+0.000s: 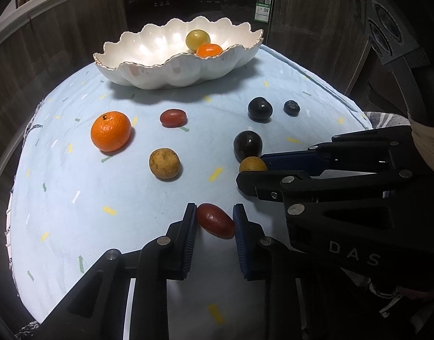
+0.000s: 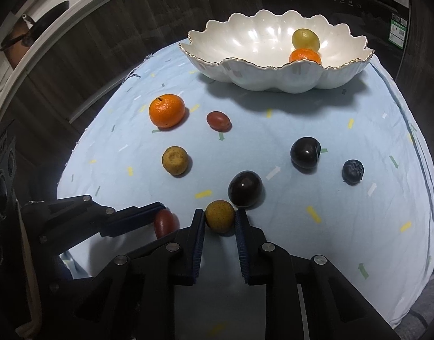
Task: Organize fruits
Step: 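Grasp the red date with the left tool while the right tool grasps a brown kumquat, then carry the date and kumquat over the bowl and open both tools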
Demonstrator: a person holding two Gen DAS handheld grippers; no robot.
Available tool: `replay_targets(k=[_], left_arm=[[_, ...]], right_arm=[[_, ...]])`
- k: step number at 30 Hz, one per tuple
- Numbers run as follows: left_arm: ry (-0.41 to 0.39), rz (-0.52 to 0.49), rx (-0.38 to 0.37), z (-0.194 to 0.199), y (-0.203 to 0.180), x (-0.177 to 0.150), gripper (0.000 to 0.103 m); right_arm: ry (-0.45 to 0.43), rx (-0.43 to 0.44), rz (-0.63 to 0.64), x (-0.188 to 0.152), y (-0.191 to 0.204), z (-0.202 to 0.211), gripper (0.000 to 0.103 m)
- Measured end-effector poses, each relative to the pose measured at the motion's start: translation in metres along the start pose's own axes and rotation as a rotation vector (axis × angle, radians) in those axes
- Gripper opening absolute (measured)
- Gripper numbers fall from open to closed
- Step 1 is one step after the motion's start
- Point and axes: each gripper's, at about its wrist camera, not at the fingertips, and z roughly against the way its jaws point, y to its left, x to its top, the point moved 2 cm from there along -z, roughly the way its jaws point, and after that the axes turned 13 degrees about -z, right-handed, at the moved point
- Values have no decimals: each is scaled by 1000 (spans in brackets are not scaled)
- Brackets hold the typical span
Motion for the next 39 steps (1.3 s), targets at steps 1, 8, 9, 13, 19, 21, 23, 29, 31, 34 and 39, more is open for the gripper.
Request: replay_targets(k=[1,8,9,13,19,21,23,29,31,34,39], left_arm=[[-2,0,1,1,0,0,26],[-10,9,13,4,3,2,26],[-11,11,15,5,4,2,26],[-19,17,26,9,5,3,26],[-37,39,47,18,12,5,26],[-45,45,52,20,14,6,26],[-52,48,60,23,15,7,26],[-71,64,67,31,19,11,26],[-72,67,67,32,20,13,26],[-78,72,70,34,21,14,26],[-87,79,78,40,25,18,26]], right_arm=[[-1,0,0,0,0,1,23],[-15,-3,3,2,2,7,23],[-18,-4,4,2,2,8,23],[-31,-8,9,4,5,13,23],[-55,-15,18,6,9,23,23],[-62,-17,20,7,9,26,23],[-71,-20,22,8,10,29,23],[-98,-30,32,11,13,39,23],[-108,-33,34,13,15,42,23],[-123,-36,37,15,16,47,23],[-136,-38,42,16,16,53,23]])
